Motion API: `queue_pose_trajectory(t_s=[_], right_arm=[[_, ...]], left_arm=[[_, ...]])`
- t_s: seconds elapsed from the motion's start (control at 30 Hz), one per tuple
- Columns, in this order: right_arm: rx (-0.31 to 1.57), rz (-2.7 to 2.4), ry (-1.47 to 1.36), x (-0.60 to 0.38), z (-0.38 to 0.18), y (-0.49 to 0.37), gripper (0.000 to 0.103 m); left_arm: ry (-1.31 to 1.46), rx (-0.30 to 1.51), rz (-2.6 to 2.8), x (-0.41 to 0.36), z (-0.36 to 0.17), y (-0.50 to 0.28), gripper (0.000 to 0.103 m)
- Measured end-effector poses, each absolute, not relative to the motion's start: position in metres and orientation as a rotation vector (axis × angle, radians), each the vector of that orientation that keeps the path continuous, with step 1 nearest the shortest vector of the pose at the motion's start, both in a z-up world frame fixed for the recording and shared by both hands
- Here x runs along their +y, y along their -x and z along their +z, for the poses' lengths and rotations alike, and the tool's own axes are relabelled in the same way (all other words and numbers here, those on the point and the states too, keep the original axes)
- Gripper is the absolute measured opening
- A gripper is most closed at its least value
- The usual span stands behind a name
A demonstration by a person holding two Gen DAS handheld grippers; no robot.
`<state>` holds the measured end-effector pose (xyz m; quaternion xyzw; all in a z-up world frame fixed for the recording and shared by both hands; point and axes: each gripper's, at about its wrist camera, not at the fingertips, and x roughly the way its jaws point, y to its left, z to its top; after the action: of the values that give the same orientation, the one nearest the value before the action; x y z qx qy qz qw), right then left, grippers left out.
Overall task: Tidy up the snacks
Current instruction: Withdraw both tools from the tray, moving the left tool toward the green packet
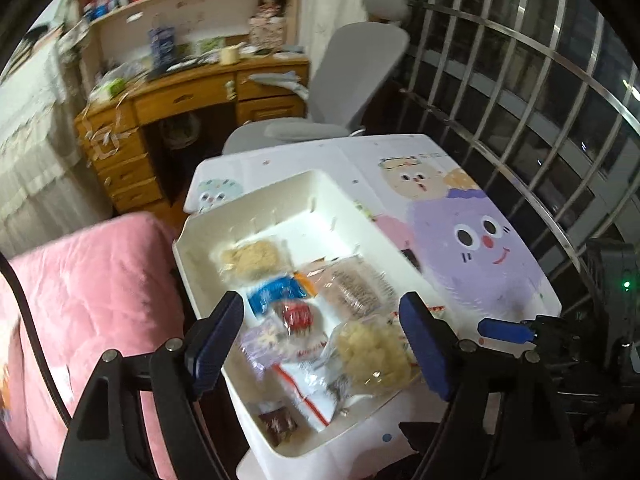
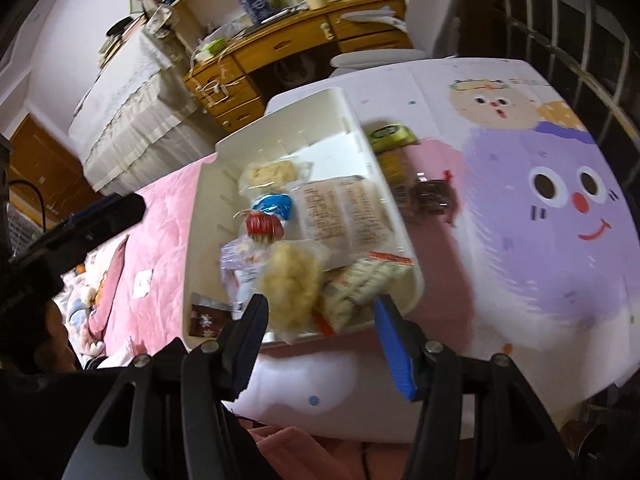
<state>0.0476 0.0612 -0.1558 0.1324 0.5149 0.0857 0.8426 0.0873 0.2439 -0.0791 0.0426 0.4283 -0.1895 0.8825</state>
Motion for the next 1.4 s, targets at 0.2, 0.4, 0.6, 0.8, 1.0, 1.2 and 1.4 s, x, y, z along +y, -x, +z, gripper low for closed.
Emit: queue_pose_trajectory(t_s=[0.2,0.4,0.6,0.8,1.0,1.2,1.4], right_arm=[[1.064,0.117,-0.272,0.037,-0.153,-0.038,0.056],[1.029,0.103,-0.164,0.02,-0.15,-0.037,0.056],[1.038,0.124,-0.025,0.006,-0.156,-0.05,0.056],[1.046,0.166,0.186,-0.003,-0.171,-0.073,0.058],[1.01,0.276,0.406,-0.009,-0.187,-0.097,0.067],[0.955,0.438,0.558,-0.007,-0.208,-0.124,0.069],[0.934,0.558,0.601,-0.002,-0.23,-0.147,0.069]], left_arm=[[-0.152,0.868,-0.455,0.212,-0.056,-0.107,0.079],[-0.189,0.922,-0.5,0.182,-0.048,-0.138,0.079],[-0.274,1.012,-0.548,0.141,-0.051,-0.178,0.079],[-0.373,1.081,-0.56,0.099,-0.065,-0.215,0.079],[-0.516,1.188,-0.573,0.056,-0.096,-0.256,0.079],[-0.651,1.283,-0.566,0.026,-0.136,-0.295,0.079],[-0.735,1.413,-0.497,0.013,-0.182,-0.335,0.079]])
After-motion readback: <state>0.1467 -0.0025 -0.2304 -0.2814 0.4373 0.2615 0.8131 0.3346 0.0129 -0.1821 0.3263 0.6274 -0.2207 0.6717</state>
